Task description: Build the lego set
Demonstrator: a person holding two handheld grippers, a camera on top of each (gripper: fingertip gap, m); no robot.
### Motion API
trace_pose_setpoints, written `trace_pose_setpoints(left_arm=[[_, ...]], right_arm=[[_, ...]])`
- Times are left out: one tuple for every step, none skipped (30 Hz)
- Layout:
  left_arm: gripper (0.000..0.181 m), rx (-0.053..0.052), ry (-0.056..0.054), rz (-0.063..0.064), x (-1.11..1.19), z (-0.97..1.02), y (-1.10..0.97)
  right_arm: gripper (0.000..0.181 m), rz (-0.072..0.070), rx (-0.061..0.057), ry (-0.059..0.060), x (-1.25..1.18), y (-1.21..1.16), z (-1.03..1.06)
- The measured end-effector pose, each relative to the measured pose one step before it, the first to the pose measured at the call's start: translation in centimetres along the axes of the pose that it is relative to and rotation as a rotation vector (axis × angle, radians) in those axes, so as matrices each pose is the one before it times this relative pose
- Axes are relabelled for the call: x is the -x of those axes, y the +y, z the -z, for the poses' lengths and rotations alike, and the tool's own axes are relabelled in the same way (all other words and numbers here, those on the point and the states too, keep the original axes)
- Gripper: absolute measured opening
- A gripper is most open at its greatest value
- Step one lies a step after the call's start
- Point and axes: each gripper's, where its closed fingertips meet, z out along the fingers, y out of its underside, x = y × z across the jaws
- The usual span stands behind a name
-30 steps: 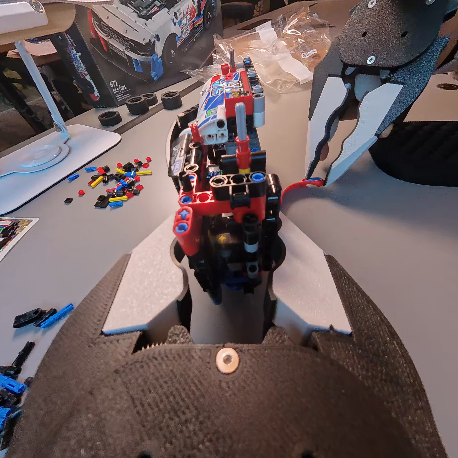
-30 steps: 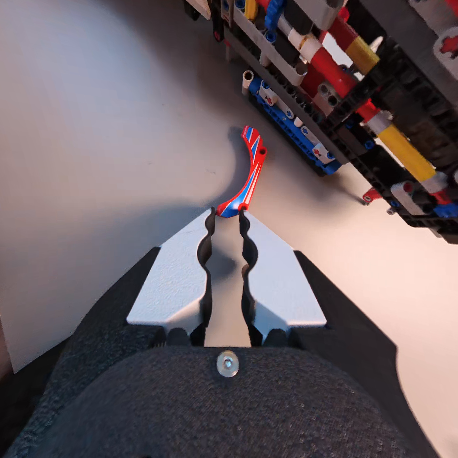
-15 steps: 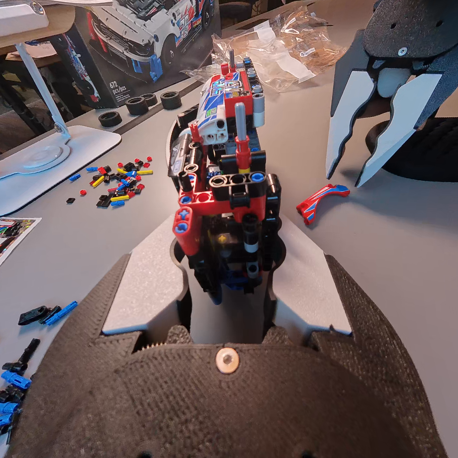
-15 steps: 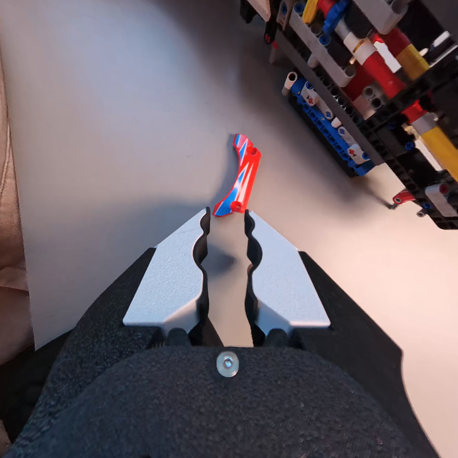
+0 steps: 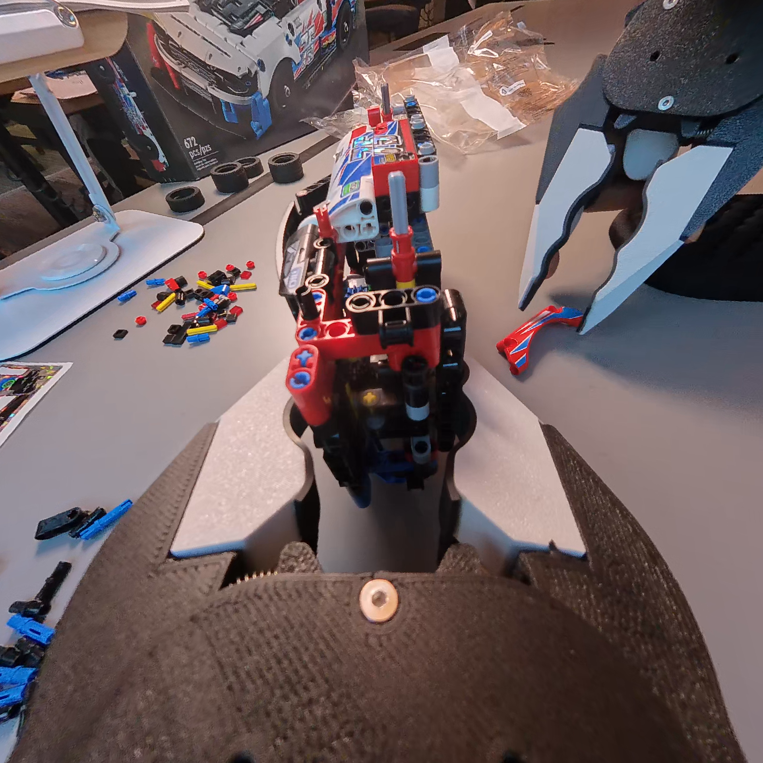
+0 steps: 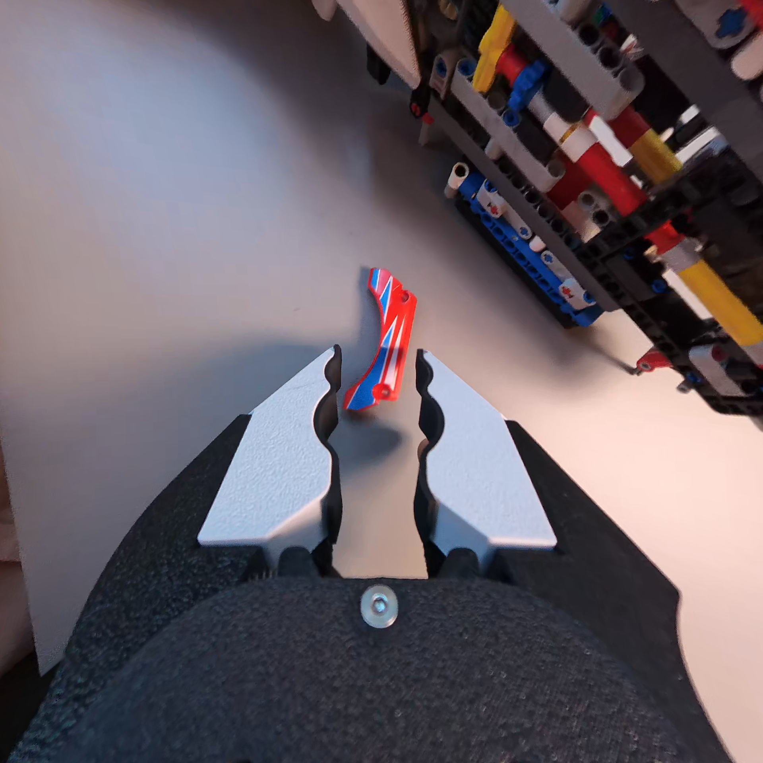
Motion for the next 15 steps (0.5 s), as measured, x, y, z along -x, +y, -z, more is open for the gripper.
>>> trace_pose_setpoints(left_arm=[[0.068,-0.0004,0.0005,-0.0037,-0.013,0.023,0.000],[0.068,-0.0004,0.0002,-0.0033,-0.011,0.024,0.001],[0.068,-0.0001,0.0000,-0.0016,-0.014,0.015,0.012],[0.068,0.0000,-0.0005,-0.0011,-0.016,0.027,0.006],[0.068,-0.0001,-0.0006,-0.0022,-0.024,0.015,-0.001],[0.068,0.0000,-0.0003,-0.0034,-0.026,0.015,-0.011],[0.068,0.0004,-0.0004,-0.0048,-0.043,0.019,0.002],[0.068,0.0004,-0.0002,-0.0062,-0.049,0.026,-0.008],[0.068,0.0004,0.0004,-0.0072,-0.060,0.017,-0.002],[0.068,0.0003,0.0010,-0.0073,-0.062,0.008,-0.006],[0.068,-0.0001,0.0021,-0.0057,-0.071,0.019,-0.016],[0.068,-0.0002,0.0034,-0.0035,-0.071,0.015,-0.004],[0.068,-0.0004,0.0042,-0.0019,-0.057,0.013,-0.002],[0.068,-0.0004,0.0050,-0.0008,-0.076,0.013,-0.002],[0.068,-0.0001,0.0050,-0.0004,-0.063,0.016,-0.006]], right_arm=[[0.033,-0.0047,0.0041,-0.0023,-0.165,-0.310,-0.242],[0.033,0.0013,0.0113,-0.0011,-0.133,-0.178,-0.262],[0.029,0.0084,0.0169,0.0016,-0.115,-0.055,-0.267],[0.026,0.0149,0.0176,-0.0033,0.025,0.010,-0.238],[0.022,0.0160,0.0119,-0.0059,0.113,0.012,-0.196],[0.018,0.0129,0.0066,-0.0018,0.061,0.007,-0.165],[0.011,0.0100,0.0080,-0.0023,0.068,0.108,-0.163],[0.008,0.0101,0.0022,-0.0073,0.159,0.055,-0.104],[0.005,0.0133,-0.0114,-0.0056,0.167,-0.143,0.042],[0.004,0.0287,-0.0105,-0.0061,0.225,-0.111,0.126],[0.000,0.0371,-0.0183,0.0038,0.144,-0.263,0.296],[0.000,0.0338,-0.0294,0.0017,0.164,-0.532,0.496],[0.000,0.0222,-0.0297,-0.0039,0.147,-0.714,0.689],[0.000,0.0169,-0.0308,0.0034,-0.034,-0.915,0.846],[0.000,0.0197,-0.0316,0.0212,-0.373,-1.080,0.923]])
